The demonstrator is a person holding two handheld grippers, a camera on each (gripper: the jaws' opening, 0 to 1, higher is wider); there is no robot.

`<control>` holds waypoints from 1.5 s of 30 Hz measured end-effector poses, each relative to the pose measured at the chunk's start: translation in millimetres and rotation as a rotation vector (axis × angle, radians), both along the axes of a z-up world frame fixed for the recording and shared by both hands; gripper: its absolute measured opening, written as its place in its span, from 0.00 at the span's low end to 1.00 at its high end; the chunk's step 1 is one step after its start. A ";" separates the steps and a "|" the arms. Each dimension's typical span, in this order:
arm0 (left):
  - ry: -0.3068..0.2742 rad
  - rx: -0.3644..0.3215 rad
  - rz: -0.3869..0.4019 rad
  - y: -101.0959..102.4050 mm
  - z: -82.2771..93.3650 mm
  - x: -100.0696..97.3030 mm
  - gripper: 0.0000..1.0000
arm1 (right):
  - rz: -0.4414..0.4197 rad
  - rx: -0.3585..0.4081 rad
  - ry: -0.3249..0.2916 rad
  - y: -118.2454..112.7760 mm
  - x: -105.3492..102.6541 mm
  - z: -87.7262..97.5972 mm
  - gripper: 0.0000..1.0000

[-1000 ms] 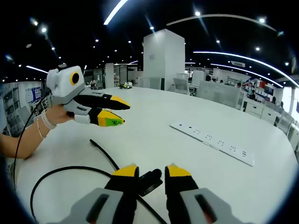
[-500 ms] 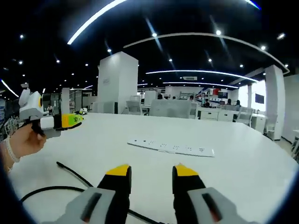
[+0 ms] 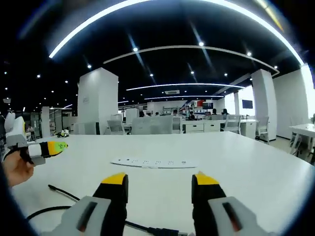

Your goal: Find the charging cable on the desk, coil it up and secure with Velcro.

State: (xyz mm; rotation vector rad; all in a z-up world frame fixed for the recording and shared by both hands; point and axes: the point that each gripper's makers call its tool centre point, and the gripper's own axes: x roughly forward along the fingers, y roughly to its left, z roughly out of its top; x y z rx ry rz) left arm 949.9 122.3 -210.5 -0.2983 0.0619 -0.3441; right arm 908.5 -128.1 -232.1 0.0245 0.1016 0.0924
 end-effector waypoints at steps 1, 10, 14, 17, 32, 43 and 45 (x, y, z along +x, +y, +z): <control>0.001 -0.008 0.001 0.9 0.9 -0.4 0.64 | -0.007 0.001 0.002 -1.4 -0.4 -0.8 0.57; -0.020 -0.010 0.036 9.2 7.0 -7.5 0.65 | -0.024 -0.006 -0.006 -6.7 -7.6 -0.4 0.61; -0.024 -0.014 0.032 10.1 8.6 -10.3 0.65 | -0.028 -0.004 -0.009 -7.4 -10.1 1.1 0.61; -0.027 -0.009 0.032 11.0 9.3 -13.3 0.65 | -0.030 0.002 -0.012 -8.6 -14.0 2.8 0.61; -0.052 0.007 0.025 12.3 17.4 -39.8 0.65 | -0.036 0.000 -0.040 -9.2 -39.4 15.9 0.61; -0.092 0.013 0.012 11.4 30.6 -72.1 0.65 | -0.020 -0.013 -0.057 -4.2 -67.1 24.5 0.62; -0.101 0.011 0.008 11.3 32.9 -79.5 0.65 | -0.015 -0.017 -0.059 -2.5 -73.7 25.0 0.62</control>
